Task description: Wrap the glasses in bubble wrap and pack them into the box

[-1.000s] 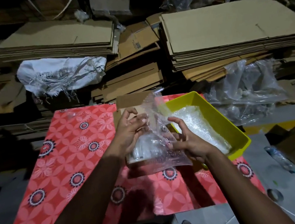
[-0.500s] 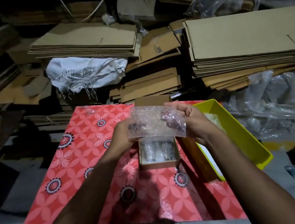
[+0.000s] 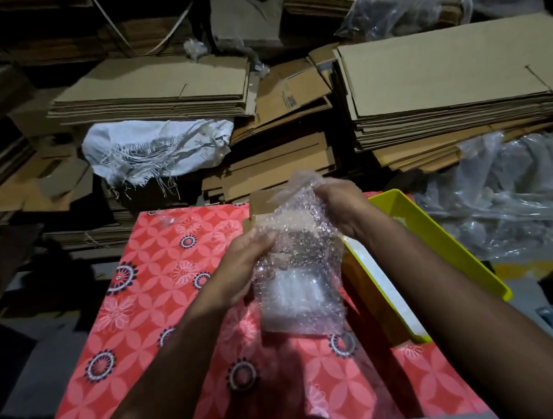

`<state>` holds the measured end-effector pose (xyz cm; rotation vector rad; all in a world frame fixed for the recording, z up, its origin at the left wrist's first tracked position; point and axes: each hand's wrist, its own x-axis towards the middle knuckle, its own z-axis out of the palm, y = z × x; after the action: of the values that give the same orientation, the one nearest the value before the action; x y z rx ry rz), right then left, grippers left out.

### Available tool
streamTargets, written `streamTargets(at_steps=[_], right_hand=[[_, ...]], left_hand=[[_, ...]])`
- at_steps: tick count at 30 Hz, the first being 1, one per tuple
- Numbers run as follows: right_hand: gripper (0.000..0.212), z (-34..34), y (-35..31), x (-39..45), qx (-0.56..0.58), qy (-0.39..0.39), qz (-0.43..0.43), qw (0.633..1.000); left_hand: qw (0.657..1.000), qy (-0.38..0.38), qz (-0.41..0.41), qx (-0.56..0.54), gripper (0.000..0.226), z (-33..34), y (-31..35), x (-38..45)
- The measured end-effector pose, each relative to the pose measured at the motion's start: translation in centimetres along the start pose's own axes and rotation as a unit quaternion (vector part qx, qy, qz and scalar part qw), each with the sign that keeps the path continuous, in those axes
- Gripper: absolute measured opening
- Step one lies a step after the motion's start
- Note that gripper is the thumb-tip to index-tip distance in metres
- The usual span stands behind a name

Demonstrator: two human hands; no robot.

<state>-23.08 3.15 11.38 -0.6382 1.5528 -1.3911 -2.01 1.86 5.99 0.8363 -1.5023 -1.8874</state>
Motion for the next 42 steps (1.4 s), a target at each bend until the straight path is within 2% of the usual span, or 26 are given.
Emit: streamTargets(at_steps=[4, 8, 11, 15, 19, 22, 26, 29, 31, 35, 39, 42], right_hand=[[0.019, -0.4, -1.5, 1.0, 0.047, 0.033, -0.05, 0.997], [0.021, -1.3, -1.9, 1.9, 0.083, 0.071, -0.041, 0.993], [0.017, -2.4, -1.8, 2.3, 0.089, 0.1, -0.009, 0.991], [0.014, -4.3, 0.0, 3.5, -0.017, 0.12, 0.042, 0.992], [0.004, -5.2, 0.7, 3.5, -0.089, 0.069, 0.078, 0.991], [0.007, -4.5, -0.6, 2.6, -0.074, 0.06, 0.003, 0.995], [0.029, -3.4, -2.0, -1.0, -0.097, -0.029, -0.159, 0.982], [0.027, -3.8, -0.2, -3.7, -0.211, -0.101, -0.282, 0.93], [0.029, -5.0, 2.2, -4.4, -0.361, -0.145, -0.344, 0.854], [0.03, -7.3, 5.1, -5.3, -0.488, -0.184, -0.373, 0.768], [0.052, -8.3, 5.8, -5.9, -0.576, -0.18, -0.395, 0.693], [0.067, -8.3, 6.1, -6.0, -0.636, -0.168, -0.422, 0.624]], left_hand=[[0.993, -0.084, -0.084, 0.004, 0.054, -0.4, -2.4, -0.3], [0.984, -0.094, -0.135, -0.065, 0.025, 0.5, -6.1, -0.9], [0.973, -0.136, -0.158, -0.096, 0.024, 0.9, -8.1, -1.7], [0.979, -0.075, -0.178, -0.068, 0.01, 1.0, -9.7, -3.1], [0.983, -0.013, -0.181, -0.024, 0.021, 0.9, -10.2, -3.5], [0.985, 0.018, -0.173, 0.001, 0.033, 0.9, -9.7, -2.8], [0.982, 0.061, -0.17, -0.055, 0.023, 0.9, -8.5, -1.2], [0.971, 0.071, -0.198, -0.114, 0.022, 0.6, -7.0, -0.1], [0.97, 0.066, -0.196, -0.131, 0.025, 0.0, -6.3, 0.7], [0.96, 0.069, -0.182, -0.202, 0.035, -1.4, -5.9, 1.9], [0.944, 0.074, -0.181, -0.267, 0.068, -2.2, -6.5, 3.2], [0.946, 0.053, -0.189, -0.26, 0.085, -2.4, -6.9, 3.7]])
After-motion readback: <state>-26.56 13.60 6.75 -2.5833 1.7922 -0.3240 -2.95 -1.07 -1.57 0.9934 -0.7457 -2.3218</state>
